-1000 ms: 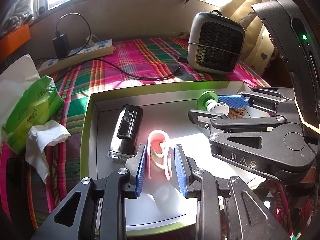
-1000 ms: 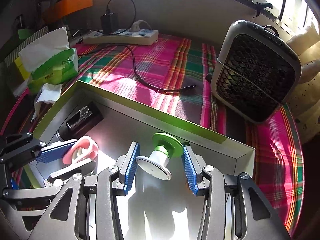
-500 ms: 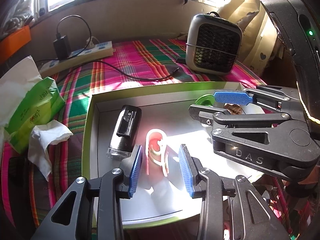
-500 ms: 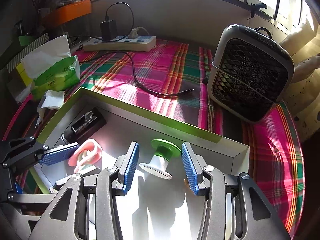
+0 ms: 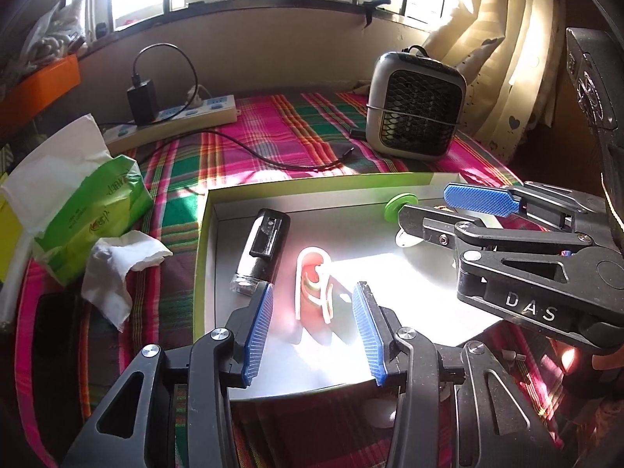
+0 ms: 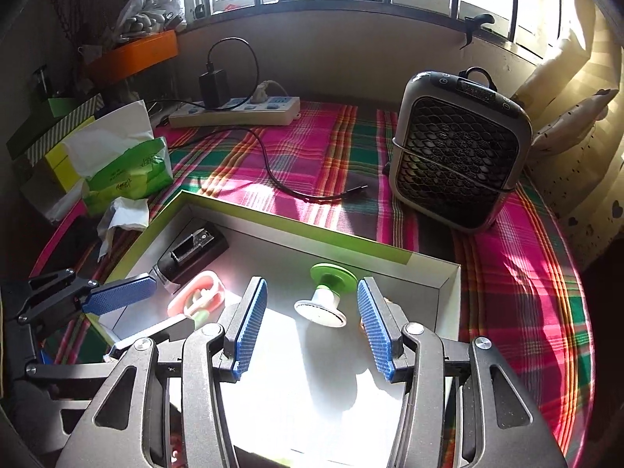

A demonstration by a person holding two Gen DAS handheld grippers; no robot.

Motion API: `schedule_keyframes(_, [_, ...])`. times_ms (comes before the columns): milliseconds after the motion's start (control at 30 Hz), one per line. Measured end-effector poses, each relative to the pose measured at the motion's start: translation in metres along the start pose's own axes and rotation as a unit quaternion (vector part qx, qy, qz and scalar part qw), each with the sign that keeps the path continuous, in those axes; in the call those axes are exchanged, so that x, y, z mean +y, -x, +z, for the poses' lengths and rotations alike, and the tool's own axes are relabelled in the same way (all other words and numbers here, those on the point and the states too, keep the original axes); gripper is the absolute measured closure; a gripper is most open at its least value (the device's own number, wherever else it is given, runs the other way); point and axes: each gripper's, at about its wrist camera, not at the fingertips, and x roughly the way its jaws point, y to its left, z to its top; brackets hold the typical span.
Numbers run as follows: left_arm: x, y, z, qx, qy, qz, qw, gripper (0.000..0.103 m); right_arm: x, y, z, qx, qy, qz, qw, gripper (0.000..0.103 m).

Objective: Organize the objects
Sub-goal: 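Release the pink clip in the box with left tool while right tool drops spool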

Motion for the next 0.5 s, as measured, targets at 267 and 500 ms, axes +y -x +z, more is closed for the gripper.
schedule_keyframes(267, [-0.002, 0.021, -0.009, -0.011, -0.001, 0.008, 0.9999, 0.062, 0.002, 0.028, -0.014, -0.022, -0.023, 0.008, 0.999, 0.053])
schedule_keyframes(500, [-0.005, 0.037, -0.02, -0.017, -0.002, 0.012, 0.9998, 0.062, 0.002, 0.045, -0.031, -0.033, -0.032, 0.0, 0.999, 0.053])
